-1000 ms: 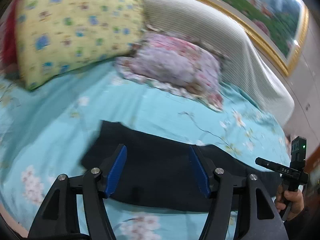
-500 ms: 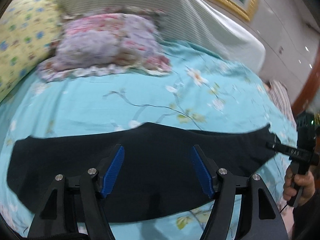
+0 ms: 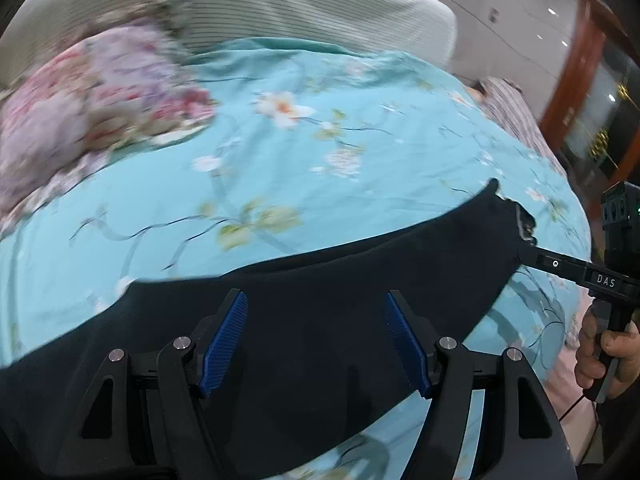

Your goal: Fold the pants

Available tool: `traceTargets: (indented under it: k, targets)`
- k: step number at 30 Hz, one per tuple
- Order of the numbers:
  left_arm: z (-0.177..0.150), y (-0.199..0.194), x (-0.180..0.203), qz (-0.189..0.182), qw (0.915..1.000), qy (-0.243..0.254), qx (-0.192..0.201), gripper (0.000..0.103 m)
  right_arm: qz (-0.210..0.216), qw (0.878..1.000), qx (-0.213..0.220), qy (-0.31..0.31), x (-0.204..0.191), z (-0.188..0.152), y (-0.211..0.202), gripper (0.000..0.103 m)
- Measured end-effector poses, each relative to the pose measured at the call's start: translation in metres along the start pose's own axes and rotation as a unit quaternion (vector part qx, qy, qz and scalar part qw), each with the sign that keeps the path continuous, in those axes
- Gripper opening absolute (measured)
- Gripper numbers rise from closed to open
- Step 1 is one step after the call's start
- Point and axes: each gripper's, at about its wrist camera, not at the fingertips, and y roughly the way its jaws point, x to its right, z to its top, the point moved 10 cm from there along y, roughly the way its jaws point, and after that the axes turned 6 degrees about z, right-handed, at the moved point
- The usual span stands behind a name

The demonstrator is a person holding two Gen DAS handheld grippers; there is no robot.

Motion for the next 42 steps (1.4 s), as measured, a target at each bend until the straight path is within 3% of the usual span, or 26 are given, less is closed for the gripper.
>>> traceTargets:
  k: [9, 14, 20, 28, 29, 32, 34, 36, 42]
  targets:
    - [0.041, 0.039, 0.08, -0.055, 0.9956, 0.072, -0.023, 0.072, -0.056, 0.996, 0.058, 0.048, 0.048, 0.009, -0.039, 0.046]
    - [0.063, 0.063, 0.117, -0.088, 0.9905, 0.098, -0.041, 0.072, -0.073, 0.992, 0.071, 0.081, 0.071, 0.007, -0.046, 0.046]
    - [0.081, 0.093, 0.155, -0.111, 0.9836, 0.126, -0.065, 0.072, -0.068, 0.987, 0.083, 0.121, 0.09, 0.005, -0.044, 0.046]
    - [0.087, 0.122, 0.205, -0.15, 0.9698, 0.165, -0.1, 0.072, -0.055, 0.985, 0.1, 0.129, 0.096, 0.018, -0.039, 0.046]
    - [0.087, 0.126, 0.21, -0.154, 0.968, 0.168, -0.106, 0.071, -0.054, 0.985, 0.1, 0.132, 0.098, 0.018, -0.037, 0.042]
    - [0.082, 0.132, 0.22, -0.167, 0.9633, 0.172, -0.12, 0.05, -0.057, 0.984, 0.097, 0.136, 0.103, 0.018, -0.035, 0.022]
    - [0.078, 0.134, 0.228, -0.173, 0.9596, 0.181, -0.128, 0.024, -0.056, 0.984, 0.098, 0.135, 0.104, 0.017, -0.035, 0.017]
    - [0.077, 0.131, 0.234, -0.176, 0.957, 0.196, -0.121, 0.011, -0.053, 0.985, 0.103, 0.13, 0.102, 0.017, -0.039, 0.015]
    - [0.102, 0.095, 0.245, -0.187, 0.9529, 0.228, -0.072, 0.006, -0.037, 0.985, 0.119, 0.121, 0.089, 0.027, -0.054, 0.013]
